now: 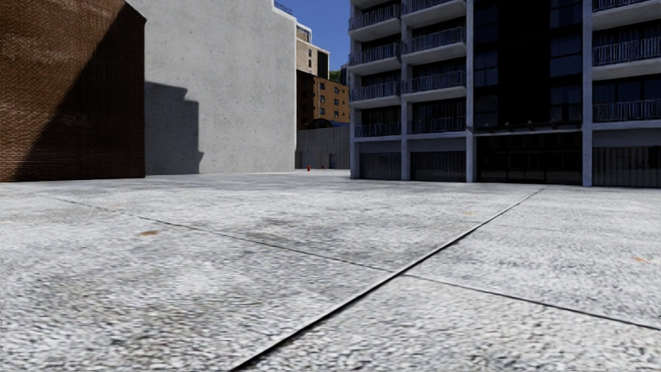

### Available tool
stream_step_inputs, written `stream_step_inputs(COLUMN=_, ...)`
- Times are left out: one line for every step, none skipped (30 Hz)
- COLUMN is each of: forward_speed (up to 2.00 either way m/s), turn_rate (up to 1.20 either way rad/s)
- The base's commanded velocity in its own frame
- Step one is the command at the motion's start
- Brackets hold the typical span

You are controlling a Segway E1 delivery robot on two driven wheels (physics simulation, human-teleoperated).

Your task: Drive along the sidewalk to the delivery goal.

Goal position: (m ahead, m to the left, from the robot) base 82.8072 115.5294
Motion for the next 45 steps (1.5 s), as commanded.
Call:
stream_step_inputs(forward_speed=2.00, turn_rate=0.00)
stream_step_inputs(forward_speed=2.00, turn_rate=0.00)
stream_step_inputs(forward_speed=2.00, turn_rate=0.00)
stream_step_inputs(forward_speed=2.00, turn_rate=0.00)
stream_step_inputs(forward_speed=2.00, turn_rate=0.00)
stream_step_inputs(forward_speed=2.00, turn_rate=0.00)
stream_step_inputs(forward_speed=2.00, turn_rate=0.00)
stream_step_inputs(forward_speed=2.00, turn_rate=0.00)
stream_step_inputs(forward_speed=2.00, turn_rate=0.00)
stream_step_inputs(forward_speed=2.00, turn_rate=0.00)
stream_step_inputs(forward_speed=2.00, turn_rate=0.00)
stream_step_inputs(forward_speed=2.00, turn_rate=0.00)
stream_step_inputs(forward_speed=2.00, turn_rate=0.00)
stream_step_inputs(forward_speed=2.00, turn_rate=0.00)
stream_step_inputs(forward_speed=2.00, turn_rate=0.00)
stream_step_inputs(forward_speed=2.00, turn_rate=0.00)
stream_step_inputs(forward_speed=2.00, turn_rate=0.00)
stream_step_inputs(forward_speed=2.00, turn_rate=0.00)
stream_step_inputs(forward_speed=2.00, turn_rate=0.00)
stream_step_inputs(forward_speed=2.00, turn_rate=0.00)
stream_step_inputs(forward_speed=2.00, turn_rate=0.00)
stream_step_inputs(forward_speed=2.00, turn_rate=0.00)
stream_step_inputs(forward_speed=2.00, turn_rate=0.00)
stream_step_inputs(forward_speed=2.00, turn_rate=0.00)
stream_step_inputs(forward_speed=2.00, turn_rate=0.00)
stream_step_inputs(forward_speed=2.00, turn_rate=0.00)
stream_step_inputs(forward_speed=2.00, turn_rate=0.00)
stream_step_inputs(forward_speed=2.00, turn_rate=0.00)
stream_step_inputs(forward_speed=2.00, turn_rate=0.00)
stream_step_inputs(forward_speed=2.00, turn_rate=0.00)
stream_step_inputs(forward_speed=2.00, turn_rate=0.00)
stream_step_inputs(forward_speed=2.00, turn_rate=0.00)
stream_step_inputs(forward_speed=2.00, turn_rate=0.00)
stream_step_inputs(forward_speed=2.00, turn_rate=0.00)
stream_step_inputs(forward_speed=2.00, turn_rate=0.00)
stream_step_inputs(forward_speed=2.00, turn_rate=0.00)
stream_step_inputs(forward_speed=2.00, turn_rate=0.00)
stream_step_inputs(forward_speed=2.00, turn_rate=0.00)
stream_step_inputs(forward_speed=2.00, turn_rate=0.00)
stream_step_inputs(forward_speed=2.00, turn_rate=0.00)
stream_step_inputs(forward_speed=2.00, turn_rate=0.00)
stream_step_inputs(forward_speed=2.00, turn_rate=0.00)
stream_step_inputs(forward_speed=2.00, turn_rate=0.00)
stream_step_inputs(forward_speed=2.00, turn_rate=0.00)
stream_step_inputs(forward_speed=2.00, turn_rate=0.00)
